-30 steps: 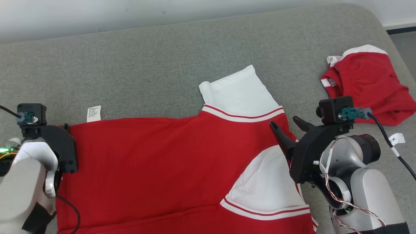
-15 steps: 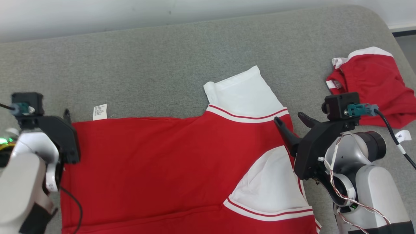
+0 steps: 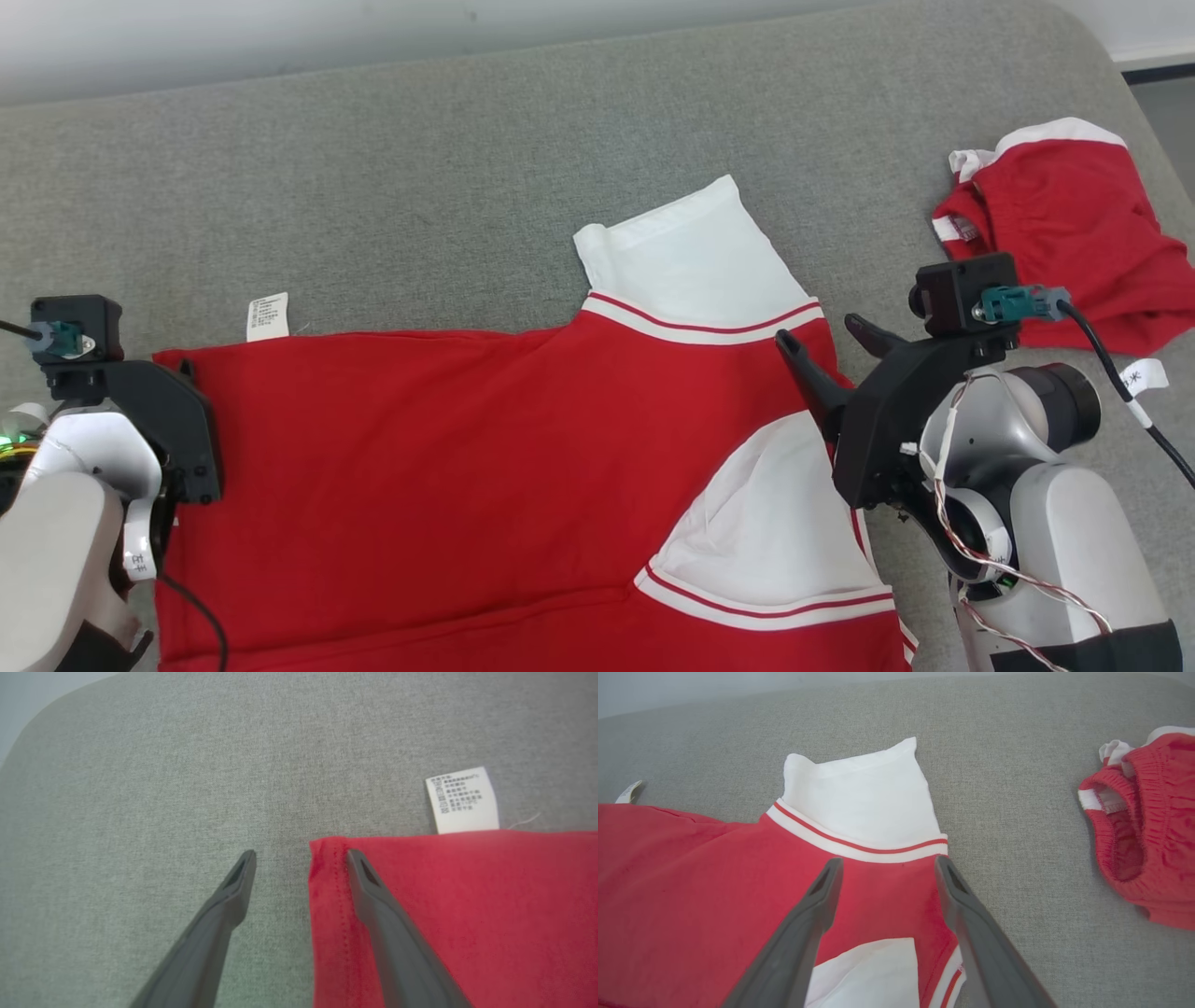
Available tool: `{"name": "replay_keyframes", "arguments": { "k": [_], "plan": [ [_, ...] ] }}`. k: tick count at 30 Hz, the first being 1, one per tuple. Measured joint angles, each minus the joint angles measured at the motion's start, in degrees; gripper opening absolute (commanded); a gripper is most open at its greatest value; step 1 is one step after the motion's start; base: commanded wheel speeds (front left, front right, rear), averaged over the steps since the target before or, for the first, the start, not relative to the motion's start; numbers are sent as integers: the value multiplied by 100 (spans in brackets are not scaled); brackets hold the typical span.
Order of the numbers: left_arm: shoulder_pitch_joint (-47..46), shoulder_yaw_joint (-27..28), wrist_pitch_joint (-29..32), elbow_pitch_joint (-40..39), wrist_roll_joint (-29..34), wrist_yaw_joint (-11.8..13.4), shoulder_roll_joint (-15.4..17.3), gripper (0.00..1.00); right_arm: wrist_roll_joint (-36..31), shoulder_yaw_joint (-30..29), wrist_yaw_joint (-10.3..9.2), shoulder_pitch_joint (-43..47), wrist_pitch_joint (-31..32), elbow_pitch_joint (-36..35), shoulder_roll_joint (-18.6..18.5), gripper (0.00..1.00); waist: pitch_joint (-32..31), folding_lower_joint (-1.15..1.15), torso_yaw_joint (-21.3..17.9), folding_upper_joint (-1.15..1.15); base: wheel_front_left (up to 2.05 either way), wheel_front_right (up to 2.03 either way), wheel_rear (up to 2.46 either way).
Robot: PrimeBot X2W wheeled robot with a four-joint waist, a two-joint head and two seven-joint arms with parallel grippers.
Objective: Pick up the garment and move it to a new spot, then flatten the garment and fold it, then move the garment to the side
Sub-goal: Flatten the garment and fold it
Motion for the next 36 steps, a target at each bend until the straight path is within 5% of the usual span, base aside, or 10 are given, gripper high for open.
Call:
{"name": "replay_keyframes", "arguments": {
  "k": [4,6,11,16,18,19,27,36],
  "plan": [
    [-42,-40,120,1,10,7,42,100,-15,103,0,-130,8,30,-60,100,46,0,-48,0,0,0,0],
    [-101,-63,223,9,9,7,54,79,-15,153,0,-201,26,41,-101,100,61,0,-52,0,0,0,0],
    [-215,-119,482,76,-37,-62,89,45,-8,253,0,-305,34,85,-129,100,99,0,-38,-1,0,0,0],
    [-332,-132,641,99,-179,-162,76,27,54,302,0,-314,47,130,-134,100,156,0,0,-1,0,0,0],
    [-345,-132,645,107,-198,-180,78,15,76,314,0,-325,53,152,-146,100,173,0,6,-1,0,0,0],
    [-348,-120,637,109,-226,-188,77,0,96,326,0,-359,59,162,-164,100,181,0,10,-1,0,0,0],
    [-422,5,281,94,-360,-288,14,0,-166,341,0,-1313,49,711,-402,100,276,0,110,-1,0,0,0],
    [-656,-73,93,109,-398,-477,-155,0,-842,-1,0,-2525,-269,2676,-434,100,425,1,410,-1,0,0,0]
  ]
}}
